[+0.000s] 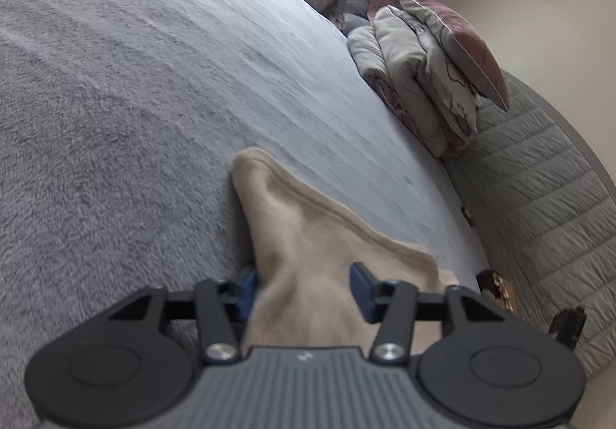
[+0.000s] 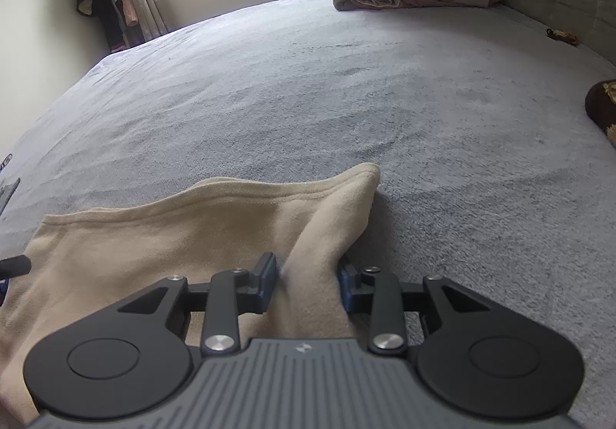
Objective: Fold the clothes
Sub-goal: 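Grasp the shirt corner with both grippers and lift it, then carry the folded beige shirt with both grippers toward the headboard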
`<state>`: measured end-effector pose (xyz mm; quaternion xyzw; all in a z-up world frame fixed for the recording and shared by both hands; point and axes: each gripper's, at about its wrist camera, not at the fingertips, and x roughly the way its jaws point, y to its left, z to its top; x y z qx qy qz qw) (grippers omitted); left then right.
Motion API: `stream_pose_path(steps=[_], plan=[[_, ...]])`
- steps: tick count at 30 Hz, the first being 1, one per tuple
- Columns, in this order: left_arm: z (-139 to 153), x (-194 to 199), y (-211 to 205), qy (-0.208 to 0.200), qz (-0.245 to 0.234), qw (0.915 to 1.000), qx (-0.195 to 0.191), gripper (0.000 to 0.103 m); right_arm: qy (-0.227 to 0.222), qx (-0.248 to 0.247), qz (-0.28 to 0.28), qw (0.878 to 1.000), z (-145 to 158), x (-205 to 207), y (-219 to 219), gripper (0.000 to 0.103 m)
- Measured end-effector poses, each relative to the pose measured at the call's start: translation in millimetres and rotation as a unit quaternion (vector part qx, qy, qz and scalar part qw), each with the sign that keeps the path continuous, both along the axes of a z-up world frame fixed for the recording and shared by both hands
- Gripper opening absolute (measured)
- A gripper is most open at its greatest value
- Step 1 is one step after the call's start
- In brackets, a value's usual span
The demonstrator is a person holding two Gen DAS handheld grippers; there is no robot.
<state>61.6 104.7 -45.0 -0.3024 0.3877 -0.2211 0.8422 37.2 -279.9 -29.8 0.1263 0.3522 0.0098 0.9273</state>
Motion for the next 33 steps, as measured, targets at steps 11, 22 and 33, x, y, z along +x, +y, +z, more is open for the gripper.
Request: stream_pose_path(steps=[11,22,33], plan=[[-12.6,9.4,-2.9,0.001,0.031,0.9992,-0.024,0.027,-0.011,0.014,0.013,1.0,-5.1,4.3,-1.2,0.024],[28.5,-7.5,-17.1,-0.075,0.075,0.9924,0.063,0.013,-0.083,0.023,-0.004,0.996,36.4,-5.9,2.4,0.018],[71.3,10.1,-46.9,-0.13,0.097,0.9824,0.093,0.013,-0.184,-0.031,-0.041,0.982,78.5,-31.8,-1.6,0.017]])
